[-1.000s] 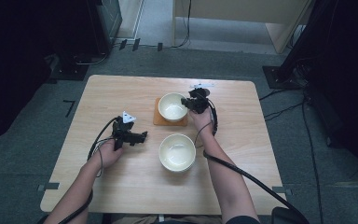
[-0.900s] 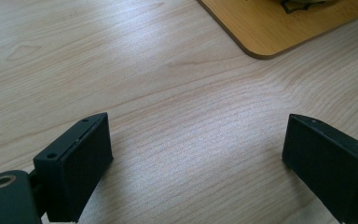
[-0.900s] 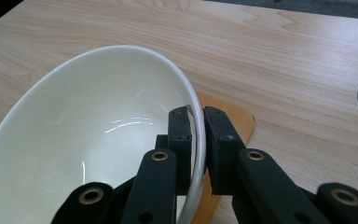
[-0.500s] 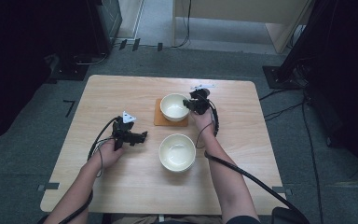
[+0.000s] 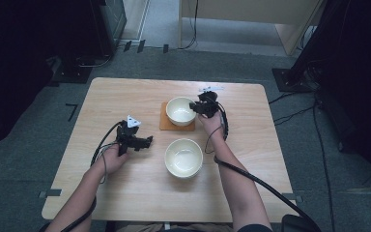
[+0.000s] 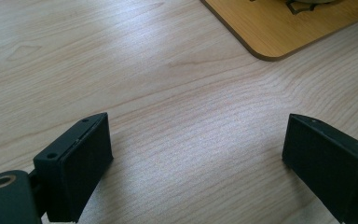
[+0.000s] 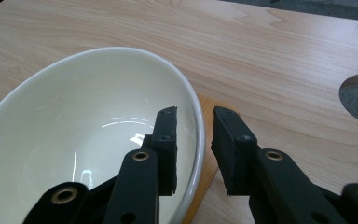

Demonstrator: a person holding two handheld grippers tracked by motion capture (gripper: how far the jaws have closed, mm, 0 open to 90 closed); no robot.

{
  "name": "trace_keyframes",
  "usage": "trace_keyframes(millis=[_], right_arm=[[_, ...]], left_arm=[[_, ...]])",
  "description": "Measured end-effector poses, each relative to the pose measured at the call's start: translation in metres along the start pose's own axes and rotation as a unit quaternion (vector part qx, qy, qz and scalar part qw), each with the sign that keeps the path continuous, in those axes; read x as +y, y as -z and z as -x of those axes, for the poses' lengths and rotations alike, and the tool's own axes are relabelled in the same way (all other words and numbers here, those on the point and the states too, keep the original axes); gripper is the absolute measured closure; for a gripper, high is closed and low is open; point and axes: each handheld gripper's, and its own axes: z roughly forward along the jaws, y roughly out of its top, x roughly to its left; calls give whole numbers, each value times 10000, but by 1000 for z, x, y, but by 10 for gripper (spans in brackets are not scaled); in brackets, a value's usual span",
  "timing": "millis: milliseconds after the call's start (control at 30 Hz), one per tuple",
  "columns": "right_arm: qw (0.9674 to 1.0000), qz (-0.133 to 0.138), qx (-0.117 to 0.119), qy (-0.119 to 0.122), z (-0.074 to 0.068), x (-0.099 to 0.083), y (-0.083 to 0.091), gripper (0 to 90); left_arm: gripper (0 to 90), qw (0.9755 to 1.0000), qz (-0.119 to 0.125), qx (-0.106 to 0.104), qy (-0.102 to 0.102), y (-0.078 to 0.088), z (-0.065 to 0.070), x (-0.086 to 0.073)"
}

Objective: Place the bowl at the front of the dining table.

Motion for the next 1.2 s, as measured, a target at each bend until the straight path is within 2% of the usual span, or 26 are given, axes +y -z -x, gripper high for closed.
trace_keyframes(millis=[133, 467, 833, 1200], right_arm=[[9999, 32, 27, 92, -1, 1, 3, 635], [9995, -10, 79, 313, -1, 3, 10, 592], [9984, -53, 173, 530, -6, 1, 20, 476], [9952, -31, 216, 953, -12, -5, 33, 415]], left_arm=[[77, 10000, 0, 1, 0, 0, 0, 0], [77, 10000, 0, 0, 1, 0, 0, 0], [77, 10000, 6, -2, 3, 0, 0, 0], [77, 10000, 5, 2, 0, 0, 0, 0]])
